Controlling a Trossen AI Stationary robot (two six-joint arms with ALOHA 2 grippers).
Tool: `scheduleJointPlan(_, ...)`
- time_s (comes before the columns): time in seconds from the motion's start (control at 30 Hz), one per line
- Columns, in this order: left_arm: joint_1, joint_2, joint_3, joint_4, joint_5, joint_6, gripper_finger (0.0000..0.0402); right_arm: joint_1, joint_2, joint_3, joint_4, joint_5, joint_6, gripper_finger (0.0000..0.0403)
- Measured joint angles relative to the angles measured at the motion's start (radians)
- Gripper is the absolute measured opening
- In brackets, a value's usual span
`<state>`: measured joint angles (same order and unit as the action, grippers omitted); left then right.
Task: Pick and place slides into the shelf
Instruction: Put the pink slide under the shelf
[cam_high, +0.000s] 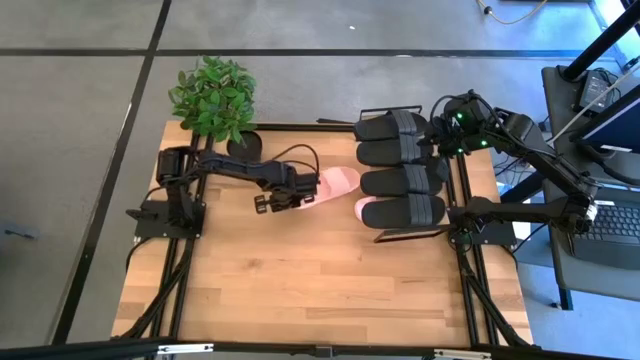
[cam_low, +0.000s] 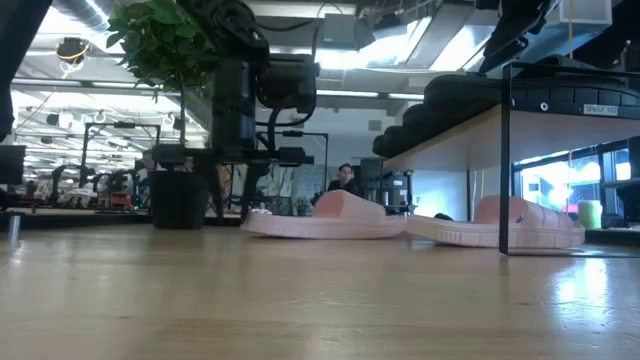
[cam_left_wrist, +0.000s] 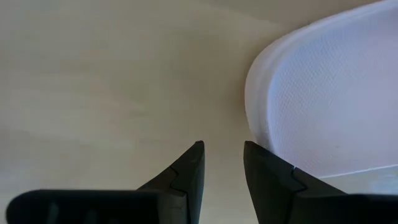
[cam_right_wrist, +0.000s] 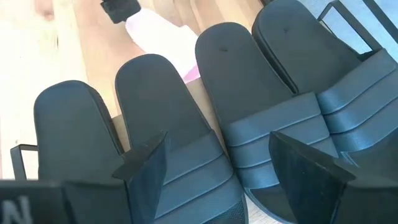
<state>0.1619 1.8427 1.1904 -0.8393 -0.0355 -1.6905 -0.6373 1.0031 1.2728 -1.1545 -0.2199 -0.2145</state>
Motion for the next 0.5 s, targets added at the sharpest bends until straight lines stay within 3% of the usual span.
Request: scheduleJointPlan(0.5,0.115,0.0,0.0,0.315,-0.061,0.196,0.0103,0.0,0.0,0.0,0.0,0.0,0.03,0.0275)
